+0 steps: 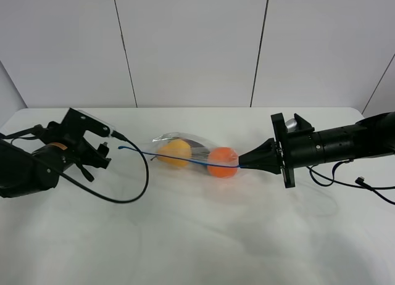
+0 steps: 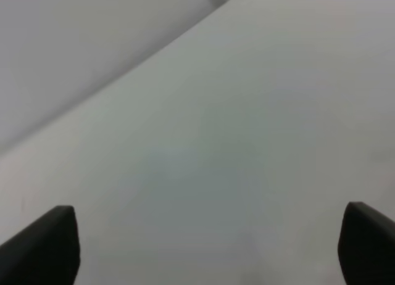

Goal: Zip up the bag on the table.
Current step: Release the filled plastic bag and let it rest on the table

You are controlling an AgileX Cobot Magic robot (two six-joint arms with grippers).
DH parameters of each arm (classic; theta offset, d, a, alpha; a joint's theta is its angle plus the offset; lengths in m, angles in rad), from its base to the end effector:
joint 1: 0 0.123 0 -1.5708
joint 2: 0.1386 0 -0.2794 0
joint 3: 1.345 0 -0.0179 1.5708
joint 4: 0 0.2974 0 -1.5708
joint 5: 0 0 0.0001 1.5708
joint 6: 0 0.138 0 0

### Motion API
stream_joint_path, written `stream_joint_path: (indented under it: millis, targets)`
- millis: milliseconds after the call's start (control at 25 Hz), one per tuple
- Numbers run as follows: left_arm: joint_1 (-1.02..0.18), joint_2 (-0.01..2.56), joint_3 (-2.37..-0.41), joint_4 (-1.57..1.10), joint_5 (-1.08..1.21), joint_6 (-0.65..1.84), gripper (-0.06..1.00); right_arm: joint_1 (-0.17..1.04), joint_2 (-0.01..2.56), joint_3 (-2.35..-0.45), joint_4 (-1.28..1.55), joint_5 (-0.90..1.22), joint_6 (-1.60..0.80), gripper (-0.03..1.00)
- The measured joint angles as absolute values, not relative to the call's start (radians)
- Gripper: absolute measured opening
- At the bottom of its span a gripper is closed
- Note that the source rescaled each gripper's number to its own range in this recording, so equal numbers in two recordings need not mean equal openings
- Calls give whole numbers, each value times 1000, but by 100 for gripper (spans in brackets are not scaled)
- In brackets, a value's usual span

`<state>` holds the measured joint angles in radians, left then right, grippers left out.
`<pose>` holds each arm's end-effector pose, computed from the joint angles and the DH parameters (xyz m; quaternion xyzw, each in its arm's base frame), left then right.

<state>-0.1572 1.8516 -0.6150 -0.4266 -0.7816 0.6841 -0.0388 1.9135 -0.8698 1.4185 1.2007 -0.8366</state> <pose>0.3742 -0.0186 0.0608 0.1389 0.8206 0.1806 0.5241 0.3328 0.1144 0.0860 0.0874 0.8252 0.5578 0.0189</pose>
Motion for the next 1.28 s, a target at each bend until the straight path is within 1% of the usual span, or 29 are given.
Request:
stream_joint_path:
  millis: [80, 200, 360, 400, 440, 640, 720, 760, 800, 920, 1120, 1280]
  targets:
    - [-102, 1852, -645, -423, -689, 593, 93, -39, 1914, -870, 1419, 1201, -834, 0]
    - [-23, 1841, -736, -392, -449, 497, 93, -39, 1914, -870, 1419, 1201, -834, 0]
    - [40, 1835, -917, -368, -21, 446, 92, -39, 1914, -870, 1419, 1201, -834, 0]
    - [40, 1835, -917, -368, -21, 446, 92, -39, 1914, -870, 1419, 1201, -834, 0]
    - [47, 1835, -979, -366, 117, 442, 92, -39, 1914, -870, 1419, 1201, -834, 0]
    - [52, 1835, -1202, -343, 610, 396, 92, -39, 1914, -870, 1419, 1201, -834, 0]
    - [52, 1835, -1271, -288, 758, 292, 92, -39, 1914, -870, 1419, 1201, -834, 0]
    - [52, 1835, -1330, -194, 897, 174, 92, -39, 1914, -870, 1419, 1201, -834, 0]
    - [52, 1835, -1352, -147, 969, 115, 92, -39, 1914, -870, 1419, 1201, -834, 0]
    - [52, 1835, -1380, -66, 1063, 37, 92, -39, 1914, -870, 1419, 1201, -834, 0]
    - [52, 1830, -1383, -56, 1188, 10, 92, -39, 1914, -870, 1418, 1201, -834, 0]
    - [52, 1803, -1348, -54, 1201, 8, 92, -39, 1914, -870, 1418, 1201, -834, 0]
